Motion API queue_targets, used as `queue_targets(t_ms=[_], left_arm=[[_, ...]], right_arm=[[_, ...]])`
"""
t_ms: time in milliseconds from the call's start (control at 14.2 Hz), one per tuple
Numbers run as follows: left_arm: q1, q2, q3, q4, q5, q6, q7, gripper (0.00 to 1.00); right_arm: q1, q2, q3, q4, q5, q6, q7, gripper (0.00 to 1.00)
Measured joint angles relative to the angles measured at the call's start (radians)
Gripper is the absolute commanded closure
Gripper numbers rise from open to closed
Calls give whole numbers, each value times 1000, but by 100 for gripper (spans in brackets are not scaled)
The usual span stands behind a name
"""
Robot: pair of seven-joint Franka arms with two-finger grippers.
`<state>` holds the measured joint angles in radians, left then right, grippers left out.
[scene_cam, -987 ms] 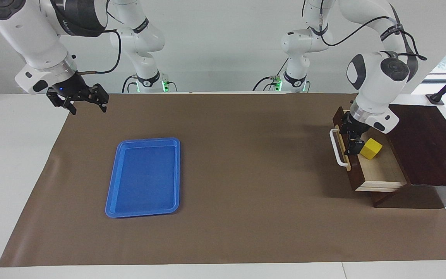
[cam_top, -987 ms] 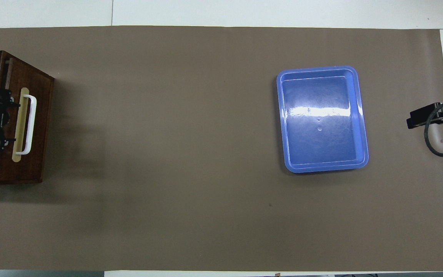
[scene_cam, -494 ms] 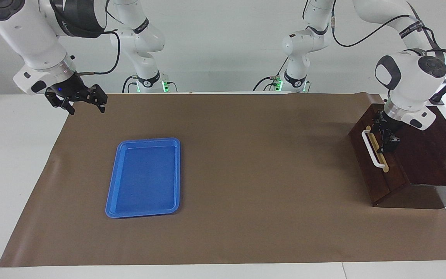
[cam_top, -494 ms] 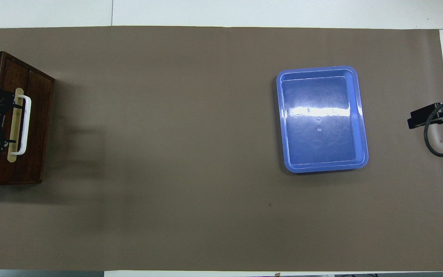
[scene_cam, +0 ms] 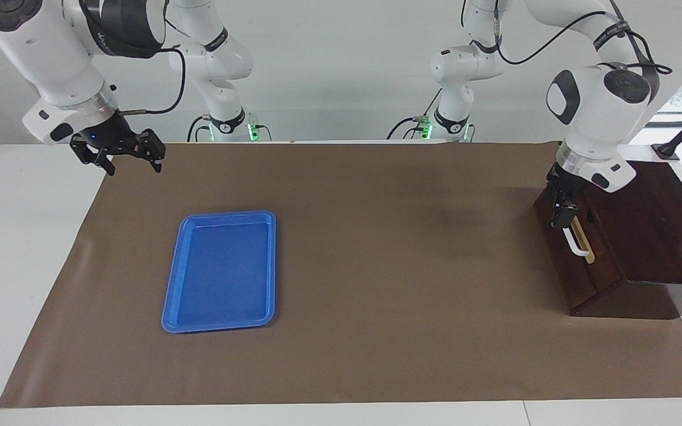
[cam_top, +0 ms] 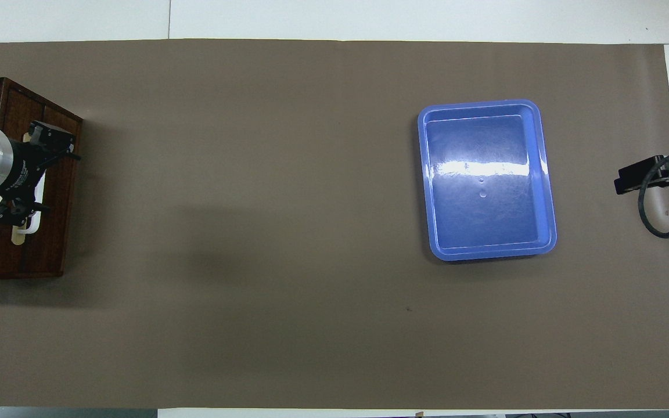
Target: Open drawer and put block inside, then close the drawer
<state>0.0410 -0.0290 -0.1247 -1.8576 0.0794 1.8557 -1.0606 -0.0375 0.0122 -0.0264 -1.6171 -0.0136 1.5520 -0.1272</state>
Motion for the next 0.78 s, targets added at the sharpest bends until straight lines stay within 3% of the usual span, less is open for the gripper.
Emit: queue_targets(t_ms=[353,776], left_arm=[[-25,-1,2,138,-37,-278,555,0],[-26,70,5,198,-79,-360,838,0]], right_arm=[[0,-1,1,0,0,0,0,0],[0,-2,2,0,0,0,0,0]])
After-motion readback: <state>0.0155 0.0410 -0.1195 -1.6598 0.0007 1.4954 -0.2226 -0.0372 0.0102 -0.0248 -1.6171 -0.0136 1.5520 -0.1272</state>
